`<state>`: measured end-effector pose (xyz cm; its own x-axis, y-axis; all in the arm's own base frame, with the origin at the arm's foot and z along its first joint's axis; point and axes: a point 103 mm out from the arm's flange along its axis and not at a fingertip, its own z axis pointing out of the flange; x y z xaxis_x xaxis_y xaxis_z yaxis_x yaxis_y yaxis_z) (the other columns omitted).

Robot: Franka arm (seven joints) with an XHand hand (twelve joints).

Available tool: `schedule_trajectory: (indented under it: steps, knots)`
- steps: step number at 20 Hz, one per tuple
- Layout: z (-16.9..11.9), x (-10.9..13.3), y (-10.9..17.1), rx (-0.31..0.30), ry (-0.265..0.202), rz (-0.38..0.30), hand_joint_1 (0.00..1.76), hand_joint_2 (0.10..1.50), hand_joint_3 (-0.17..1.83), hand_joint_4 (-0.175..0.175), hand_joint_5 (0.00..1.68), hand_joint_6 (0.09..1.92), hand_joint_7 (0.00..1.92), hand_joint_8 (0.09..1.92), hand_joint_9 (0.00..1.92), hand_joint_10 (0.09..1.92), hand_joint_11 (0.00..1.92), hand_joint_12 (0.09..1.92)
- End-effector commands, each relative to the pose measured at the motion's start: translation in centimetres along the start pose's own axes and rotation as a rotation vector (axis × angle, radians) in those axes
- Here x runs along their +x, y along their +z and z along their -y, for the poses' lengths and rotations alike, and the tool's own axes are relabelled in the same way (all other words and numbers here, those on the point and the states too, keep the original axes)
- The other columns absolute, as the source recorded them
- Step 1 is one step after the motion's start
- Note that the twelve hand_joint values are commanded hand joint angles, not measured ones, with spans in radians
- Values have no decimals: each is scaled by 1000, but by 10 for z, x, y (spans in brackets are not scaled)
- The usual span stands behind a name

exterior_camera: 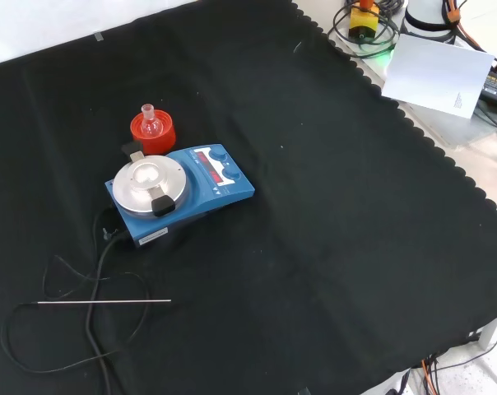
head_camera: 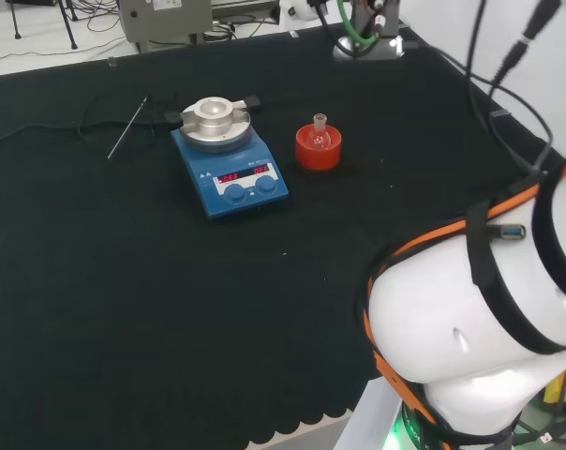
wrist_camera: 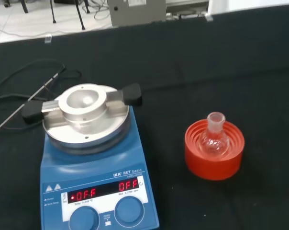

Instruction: Pick up the round-bottom flask.

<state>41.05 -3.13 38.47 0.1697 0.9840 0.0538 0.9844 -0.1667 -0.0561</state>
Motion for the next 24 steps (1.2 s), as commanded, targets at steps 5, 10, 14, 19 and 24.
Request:
schedule_trajectory:
  steps: [5,10,14,19,24]
  knots:
    - [-92,-9,79,15,15,-47,298,1324,-96,-56,307,87,80,528,210,690,0,1252]
    - [-109,-16,105,17,43,-112,374,1298,-118,-64,341,87,99,564,240,706,0,1255]
    - [-116,-22,127,7,43,-160,485,1247,-156,-71,381,87,126,591,279,717,0,1267]
    - [-123,-28,154,19,63,-206,654,1155,-175,-74,459,87,186,632,359,717,0,1349]
    - [-130,-31,180,40,84,-233,702,1114,-175,-75,490,87,208,642,388,713,0,1375]
